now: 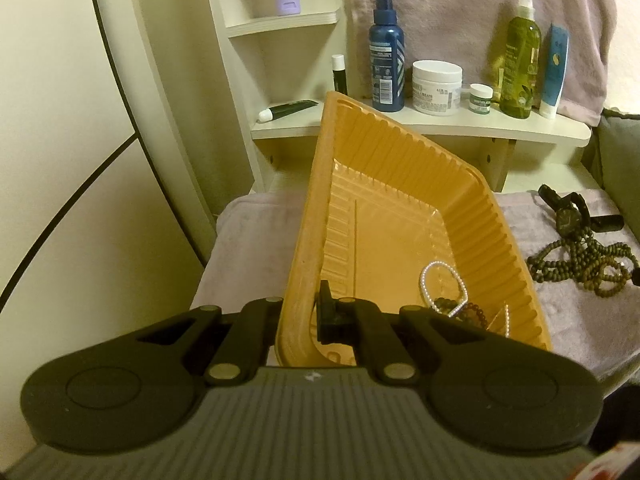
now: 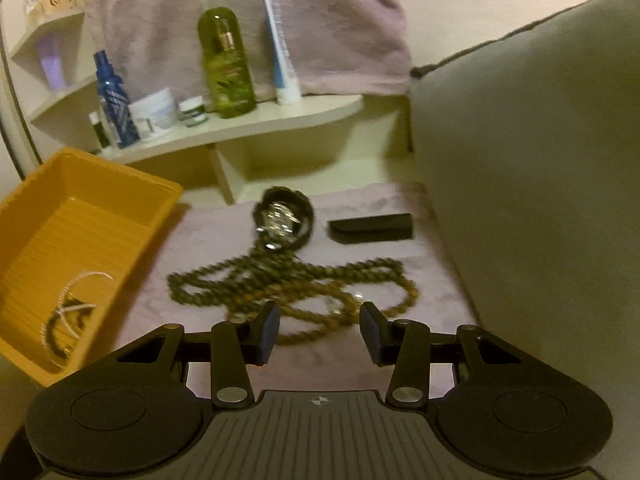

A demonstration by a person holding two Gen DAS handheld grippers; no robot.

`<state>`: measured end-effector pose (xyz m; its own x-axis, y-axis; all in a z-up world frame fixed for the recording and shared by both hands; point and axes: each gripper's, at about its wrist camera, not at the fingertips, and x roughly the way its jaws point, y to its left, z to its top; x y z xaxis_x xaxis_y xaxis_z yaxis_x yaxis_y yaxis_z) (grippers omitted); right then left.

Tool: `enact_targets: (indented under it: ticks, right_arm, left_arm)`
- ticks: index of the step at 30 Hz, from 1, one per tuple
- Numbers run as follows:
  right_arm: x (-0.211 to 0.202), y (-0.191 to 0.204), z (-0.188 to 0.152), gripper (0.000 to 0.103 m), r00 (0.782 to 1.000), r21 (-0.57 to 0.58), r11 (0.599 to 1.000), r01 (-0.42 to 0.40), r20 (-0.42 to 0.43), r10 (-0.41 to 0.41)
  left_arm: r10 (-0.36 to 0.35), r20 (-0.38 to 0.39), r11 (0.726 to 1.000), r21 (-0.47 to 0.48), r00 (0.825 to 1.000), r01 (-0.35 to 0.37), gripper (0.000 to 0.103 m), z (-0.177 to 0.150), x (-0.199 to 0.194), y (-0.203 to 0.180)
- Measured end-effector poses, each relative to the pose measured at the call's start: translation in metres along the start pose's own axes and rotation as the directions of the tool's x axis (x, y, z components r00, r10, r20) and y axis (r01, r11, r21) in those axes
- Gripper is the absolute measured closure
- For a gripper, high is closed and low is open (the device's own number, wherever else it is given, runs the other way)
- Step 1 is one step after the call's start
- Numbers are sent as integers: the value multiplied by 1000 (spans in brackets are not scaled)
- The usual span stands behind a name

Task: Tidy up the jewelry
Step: 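Grasp a dark bead strand from the pile with the right gripper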

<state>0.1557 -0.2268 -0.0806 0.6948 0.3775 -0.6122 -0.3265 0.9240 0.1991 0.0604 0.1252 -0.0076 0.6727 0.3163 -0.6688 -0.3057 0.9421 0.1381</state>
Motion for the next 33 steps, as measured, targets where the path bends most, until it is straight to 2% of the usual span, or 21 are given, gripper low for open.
enact_targets:
  ticks: [10, 12, 17, 19, 21, 22, 28, 33]
  right_arm:
    - [20, -7, -7, 59, 1000, 14, 1000, 7, -18, -6]
    - [26, -7, -5, 72, 1000, 28, 1000, 9, -28, -8]
    - [38, -13, -4, 78, 999, 115, 993, 25, -38, -21]
    - [39, -11, -3, 81, 999, 110, 993, 39, -35, -35]
    - [40, -12, -3, 97, 998, 114, 992, 53, -42, -49]
    - [39, -14, -3, 97, 998, 131, 990, 47, -44, -42]
    - [12, -11, 2, 97, 999, 86, 996, 37, 22, -39]
    - [-22, -3, 22, 97, 992, 6, 1000, 27, 126, -28]
  left_arm:
    - [12, -2, 1000, 22, 1000, -12, 99, 1, -1, -4]
    - [13, -2, 1000, 26, 1000, -13, 99, 2, -1, -5]
    - [14, -1, 999, 31, 1000, -14, 99, 4, -1, -6]
    - [13, -1, 999, 32, 1000, -13, 99, 4, -1, -6]
    - [13, -1, 999, 32, 1000, -13, 99, 4, -1, -6]
    - [13, 0, 999, 32, 1000, -13, 99, 4, -1, -6]
    - [12, 1, 999, 33, 1000, -12, 99, 4, -1, -6]
    - [9, 4, 999, 32, 1000, -9, 99, 4, -1, -5]
